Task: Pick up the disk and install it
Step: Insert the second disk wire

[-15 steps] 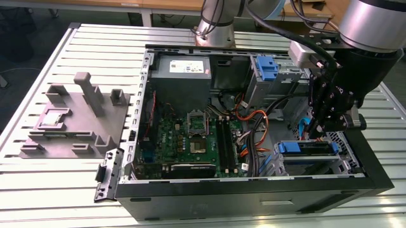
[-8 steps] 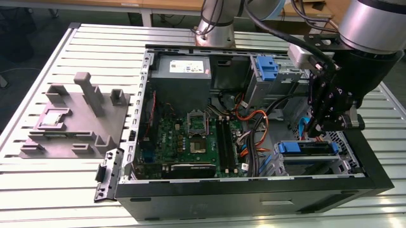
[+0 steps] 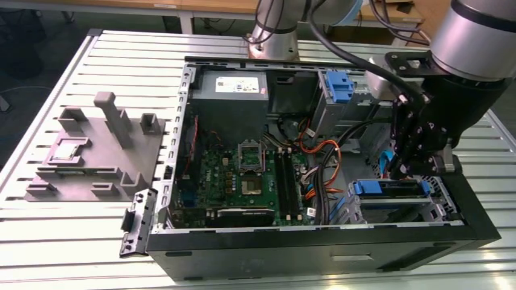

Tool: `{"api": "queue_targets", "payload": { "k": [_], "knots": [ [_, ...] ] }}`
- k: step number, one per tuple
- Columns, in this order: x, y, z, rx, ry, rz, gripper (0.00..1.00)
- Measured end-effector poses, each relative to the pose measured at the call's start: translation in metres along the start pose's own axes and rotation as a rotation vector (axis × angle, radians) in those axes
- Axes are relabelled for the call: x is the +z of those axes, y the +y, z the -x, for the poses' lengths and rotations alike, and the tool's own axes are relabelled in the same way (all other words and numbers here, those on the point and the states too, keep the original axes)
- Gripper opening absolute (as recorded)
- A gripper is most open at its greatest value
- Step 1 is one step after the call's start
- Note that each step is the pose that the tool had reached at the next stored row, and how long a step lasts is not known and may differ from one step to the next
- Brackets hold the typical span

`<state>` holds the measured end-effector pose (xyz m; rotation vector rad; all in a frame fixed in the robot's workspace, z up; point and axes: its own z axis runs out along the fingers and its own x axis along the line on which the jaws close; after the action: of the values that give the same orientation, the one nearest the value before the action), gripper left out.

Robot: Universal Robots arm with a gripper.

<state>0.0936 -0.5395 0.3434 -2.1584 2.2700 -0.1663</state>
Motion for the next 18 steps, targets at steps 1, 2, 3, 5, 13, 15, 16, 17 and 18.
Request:
{"api": "queue_targets", "payload": {
  "k": [1, 2, 3, 5, 13, 15, 16, 17, 18],
  "knots": [
    [0.0002, 0.0018, -0.0005, 0.000, -0.0039, -0.0027, 0.16],
    [0.0005, 0.0034, -0.0010, 0.001, -0.0077, -0.0062, 0.16],
    [0.0008, 0.0043, -0.0018, 0.002, -0.0105, -0.0110, 0.16],
    [0.0014, 0.0053, -0.0036, 0.003, -0.0165, -0.0220, 0.16],
    [0.0029, 0.0109, -0.0068, 0.007, -0.0317, -0.0622, 0.16],
    [0.0035, 0.0110, -0.0096, 0.007, -0.0359, -0.0673, 0.16],
    [0.0039, 0.0110, -0.0110, 0.008, -0.0386, -0.0686, 0.16],
    [0.0040, 0.0110, -0.0120, 0.008, -0.0420, -0.0698, 0.16],
    [0.0042, 0.0111, -0.0130, 0.009, -0.0476, -0.0721, 0.16]
  ]
}}
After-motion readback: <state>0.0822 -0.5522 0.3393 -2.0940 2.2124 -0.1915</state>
